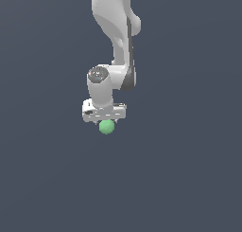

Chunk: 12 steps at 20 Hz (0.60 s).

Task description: Pick up the object and move it to a goal position.

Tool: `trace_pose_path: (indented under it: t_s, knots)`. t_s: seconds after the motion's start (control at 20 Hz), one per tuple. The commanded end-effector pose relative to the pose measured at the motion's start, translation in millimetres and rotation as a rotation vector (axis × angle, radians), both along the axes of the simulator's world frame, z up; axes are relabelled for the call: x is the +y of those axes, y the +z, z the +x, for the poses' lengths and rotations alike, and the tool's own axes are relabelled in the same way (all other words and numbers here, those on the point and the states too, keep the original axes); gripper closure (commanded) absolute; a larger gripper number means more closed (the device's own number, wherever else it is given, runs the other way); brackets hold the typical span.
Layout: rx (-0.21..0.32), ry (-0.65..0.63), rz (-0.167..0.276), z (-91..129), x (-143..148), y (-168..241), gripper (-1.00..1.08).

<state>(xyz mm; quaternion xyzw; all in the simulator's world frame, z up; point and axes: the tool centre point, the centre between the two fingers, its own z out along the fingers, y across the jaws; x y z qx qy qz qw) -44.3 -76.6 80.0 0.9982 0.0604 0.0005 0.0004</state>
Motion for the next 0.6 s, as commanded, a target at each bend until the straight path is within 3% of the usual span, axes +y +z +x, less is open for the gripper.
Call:
trace_pose_path:
  t_s: [0.0, 0.5, 0.55]
  knots:
    - [0.001, 0.001, 0.000, -1, 0, -11, -0.92]
    - [0.001, 0.002, 0.001, -1, 0, -40, -0.92]
    - [0.001, 0.002, 0.001, -1, 0, -40, 1.08]
